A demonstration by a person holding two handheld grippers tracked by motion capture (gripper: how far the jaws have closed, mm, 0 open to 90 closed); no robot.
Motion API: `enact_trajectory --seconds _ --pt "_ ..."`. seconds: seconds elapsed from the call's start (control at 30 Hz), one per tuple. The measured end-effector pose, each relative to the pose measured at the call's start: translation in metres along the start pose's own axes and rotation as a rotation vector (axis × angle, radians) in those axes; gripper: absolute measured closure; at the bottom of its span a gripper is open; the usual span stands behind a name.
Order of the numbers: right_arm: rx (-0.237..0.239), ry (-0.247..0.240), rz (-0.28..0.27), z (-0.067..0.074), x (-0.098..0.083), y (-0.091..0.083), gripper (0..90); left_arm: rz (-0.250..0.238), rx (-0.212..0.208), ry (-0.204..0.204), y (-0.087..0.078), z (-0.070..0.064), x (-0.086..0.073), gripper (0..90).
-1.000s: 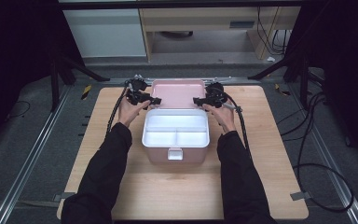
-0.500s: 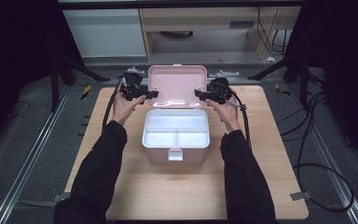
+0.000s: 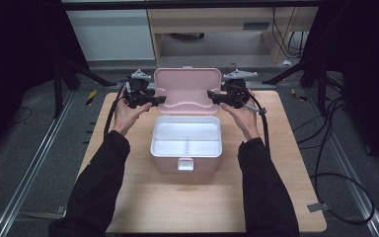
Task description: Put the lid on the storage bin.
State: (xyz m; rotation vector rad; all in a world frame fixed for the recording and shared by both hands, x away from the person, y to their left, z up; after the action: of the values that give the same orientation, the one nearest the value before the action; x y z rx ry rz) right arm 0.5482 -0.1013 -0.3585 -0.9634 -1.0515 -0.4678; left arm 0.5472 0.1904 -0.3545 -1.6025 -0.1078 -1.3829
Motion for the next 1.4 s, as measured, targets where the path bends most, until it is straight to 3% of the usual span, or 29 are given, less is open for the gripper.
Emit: enact_trajectory --seconds 0.17,0.43,0.7,0.9,1.07,1.4 --pt "-0.010 -0.035 0.000 0.005 0.000 -0.009 42.1 -0.002 0.025 0.035 -0.010 -0.005 0.004 47.7" --pt "-0.006 -0.052 -0.033 0.013 0.006 -0.025 43.7 -0.025 0.019 0.054 -0.027 -0.011 0.007 48.4" --pt "0.007 -0.084 -0.032 0.024 -0.004 -0.048 48.5 -0.038 0.020 0.092 -0.046 -0.029 -0.004 51.5" --pt "0.007 -0.107 -0.009 0.032 -0.010 -0.060 49.5 -0.009 0.040 0.161 -0.055 -0.041 -0.010 51.8" --pt "0.032 -0.102 -0.018 0.037 -0.023 -0.071 50.7 -0.021 0.016 0.170 -0.063 -0.048 -0.017 53.4" --pt "0.087 -0.115 0.016 0.044 -0.057 -0.084 51.2 0.022 -0.020 0.235 -0.071 -0.072 -0.046 54.9"
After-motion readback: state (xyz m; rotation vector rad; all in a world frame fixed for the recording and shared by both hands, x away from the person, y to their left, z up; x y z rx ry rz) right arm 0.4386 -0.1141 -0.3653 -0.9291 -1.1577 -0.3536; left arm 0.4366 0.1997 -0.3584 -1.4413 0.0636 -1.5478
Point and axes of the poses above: each handheld gripper's, and its own axes: y roughly forward along the jaws, x roughly out of its top, z roughly to its left, the point moved 3 cm from there along y, roughly forward along the jaws, and after that the axes turned 9 degrees about y, right-handed, at the moved point
